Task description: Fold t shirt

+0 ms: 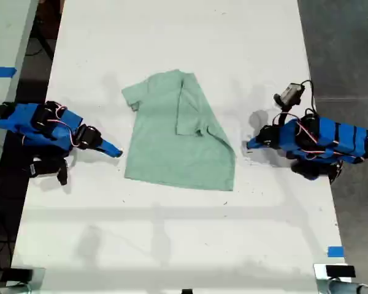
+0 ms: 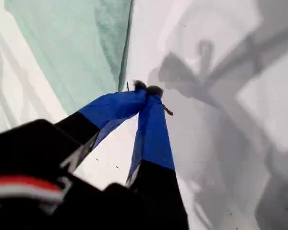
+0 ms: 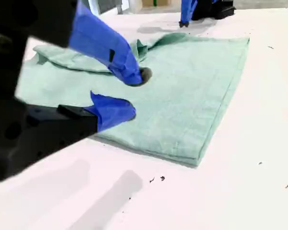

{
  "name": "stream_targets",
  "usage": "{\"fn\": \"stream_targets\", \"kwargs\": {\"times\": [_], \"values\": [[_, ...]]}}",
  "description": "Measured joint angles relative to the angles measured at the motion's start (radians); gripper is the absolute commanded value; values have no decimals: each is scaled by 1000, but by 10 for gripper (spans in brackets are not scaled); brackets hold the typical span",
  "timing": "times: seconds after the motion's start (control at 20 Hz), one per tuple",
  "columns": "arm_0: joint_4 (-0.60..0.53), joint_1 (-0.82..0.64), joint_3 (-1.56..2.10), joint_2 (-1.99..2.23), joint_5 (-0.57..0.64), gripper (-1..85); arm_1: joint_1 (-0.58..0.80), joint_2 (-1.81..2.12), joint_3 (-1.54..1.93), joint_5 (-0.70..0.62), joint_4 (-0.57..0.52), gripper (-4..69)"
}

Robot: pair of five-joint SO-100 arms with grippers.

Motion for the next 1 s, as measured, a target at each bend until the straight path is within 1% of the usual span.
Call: {"fn": "stream_targets", "kwargs": {"times": [0.05,0.1,0.15,0.2,0.25,0.6,0.8,0.85,0.9,0.95,1.0], "values": [[-3,-2,0,0,3,0,-3,0,0,-5,0,-16],[-49,-40,2,0,52,0,-29,0,0,-37,-6,-16],[-115,-164,2,0,101,0,-40,0,0,-52,-6,-16],[-143,-290,3,0,123,0,-31,0,0,-57,-9,-16],[-152,-347,6,0,129,0,-32,0,0,-61,-9,-16],[-161,-376,6,0,130,0,-41,2,0,-77,-9,-16],[-215,-357,5,-2,140,0,-40,2,0,-77,-9,-16],[-224,-373,-18,-17,115,2,-40,2,0,-77,-9,-16],[-241,-416,-51,-63,101,51,-40,2,0,-77,-9,-16],[-252,-474,-94,-164,124,123,-40,2,0,-77,-9,-17],[-256,-555,-187,-330,195,167,-40,2,0,-77,-9,-18]]}}
